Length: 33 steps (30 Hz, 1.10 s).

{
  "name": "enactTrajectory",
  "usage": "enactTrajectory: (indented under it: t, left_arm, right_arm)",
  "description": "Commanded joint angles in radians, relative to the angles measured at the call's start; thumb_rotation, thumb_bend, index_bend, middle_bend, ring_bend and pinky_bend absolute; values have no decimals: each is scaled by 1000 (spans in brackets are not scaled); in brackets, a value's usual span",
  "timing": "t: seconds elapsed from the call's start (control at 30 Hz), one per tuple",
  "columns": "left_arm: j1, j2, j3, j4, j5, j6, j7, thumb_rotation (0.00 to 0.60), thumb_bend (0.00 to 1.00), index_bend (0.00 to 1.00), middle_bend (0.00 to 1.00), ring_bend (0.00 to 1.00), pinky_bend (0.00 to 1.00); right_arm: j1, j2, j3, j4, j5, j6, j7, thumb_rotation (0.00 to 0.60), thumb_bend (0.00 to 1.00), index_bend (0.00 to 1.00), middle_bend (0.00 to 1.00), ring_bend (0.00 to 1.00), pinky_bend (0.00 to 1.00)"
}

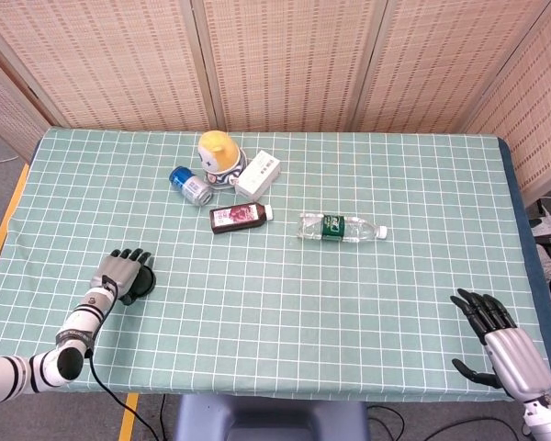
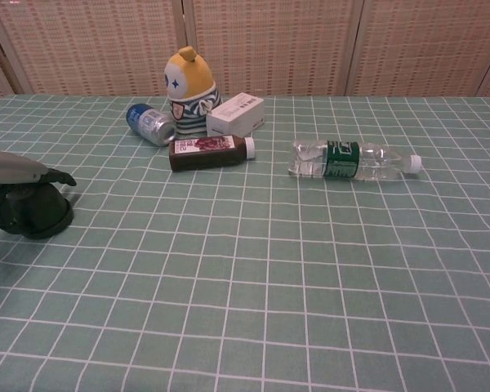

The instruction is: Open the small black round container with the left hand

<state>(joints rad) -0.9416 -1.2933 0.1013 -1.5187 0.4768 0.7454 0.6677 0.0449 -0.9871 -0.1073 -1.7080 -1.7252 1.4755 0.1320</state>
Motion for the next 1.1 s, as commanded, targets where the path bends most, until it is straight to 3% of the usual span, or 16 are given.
enactTrajectory:
  t: [0.03,0.47,0.73,1.1]
  left_arm:
    - [2,4,1,-9,10,10,-11,600,321,0,0,0,78]
    - [4,14,0,-23,48,30,-46,600,298,0,0,0,62]
    - [6,43,35,-89,56,94,2,600,291,0,0,0,62]
    - [77,16,40,-86,199,225,-1,600,315,0,0,0,94]
  right_arm:
    - [0,0,0,0,-1,1,1,600,153,0,0,0,0]
    - [3,9,-7,0,-8,-10,3,600,152,0,0,0,0]
    - [4,15,-13,-5,-10,-18,10,600,152,0,0,0,0]
    - [3,21,-16,-13,-8,-23,0,600,152,0,0,0,0]
